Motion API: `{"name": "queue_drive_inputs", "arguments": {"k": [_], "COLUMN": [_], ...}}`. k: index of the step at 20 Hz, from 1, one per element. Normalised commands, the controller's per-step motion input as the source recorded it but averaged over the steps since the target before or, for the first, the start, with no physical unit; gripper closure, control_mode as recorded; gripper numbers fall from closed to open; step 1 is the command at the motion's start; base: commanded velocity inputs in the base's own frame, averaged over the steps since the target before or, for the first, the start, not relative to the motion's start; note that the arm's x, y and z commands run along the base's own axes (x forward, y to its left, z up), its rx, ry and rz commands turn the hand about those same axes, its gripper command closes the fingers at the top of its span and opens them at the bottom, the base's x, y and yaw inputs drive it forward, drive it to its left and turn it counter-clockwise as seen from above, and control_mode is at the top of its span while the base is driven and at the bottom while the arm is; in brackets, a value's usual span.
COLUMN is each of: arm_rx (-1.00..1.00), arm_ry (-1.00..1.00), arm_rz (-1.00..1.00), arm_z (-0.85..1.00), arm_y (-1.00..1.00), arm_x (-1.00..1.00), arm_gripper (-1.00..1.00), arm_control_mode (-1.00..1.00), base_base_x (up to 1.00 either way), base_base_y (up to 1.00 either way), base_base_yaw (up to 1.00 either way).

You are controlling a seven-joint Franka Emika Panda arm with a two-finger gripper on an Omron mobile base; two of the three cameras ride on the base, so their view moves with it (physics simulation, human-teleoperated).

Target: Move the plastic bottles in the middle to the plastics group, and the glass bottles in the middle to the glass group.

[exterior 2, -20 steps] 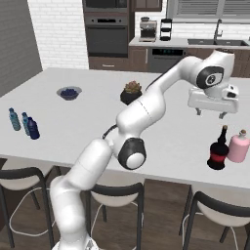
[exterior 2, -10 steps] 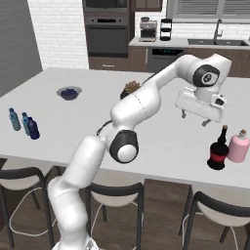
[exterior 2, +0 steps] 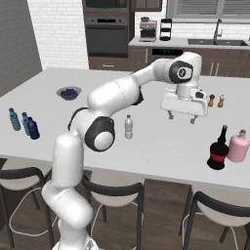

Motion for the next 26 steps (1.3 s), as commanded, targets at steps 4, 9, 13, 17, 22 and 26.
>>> {"name": "queue_drive_inputs", "arguments": {"k": [4, 9, 13, 17, 22, 26], "arm_rx": [-0.25, 0.17, 0.17, 0.04, 0.08, 0.08], "arm_ry": [-0.31, 0.02, 0.1, 0.0, 0.07, 0.02], "arm_rz": [-0.01, -0.05, -0.01, 0.0, 0.0, 0.0], "arm_z": [-0.44, -0.08, 0.03, 0.01, 0.08, -0.16], "arm_y": [0.99, 0.8, 0.8, 0.59, 0.54, 0.54], "arm_x": [0.12, 0.51, 0.49, 0.5, 0.39, 0.44], "arm_gripper": [-1.0, -1.0, -1.0, -1.0, -1.0, -1.0], "arm_control_mode": [-1.0, -1.0, -1.0, -1.0, -1.0, -1.0], "base_base_x": [0.0, 0.0, 0.0, 0.0, 0.0, 0.0], "base_base_y": [0.0, 0.0, 0.0, 0.0, 0.0, 0.0], "base_base_yaw": [0.0, 0.0, 0.0, 0.0, 0.0, 0.0]}}
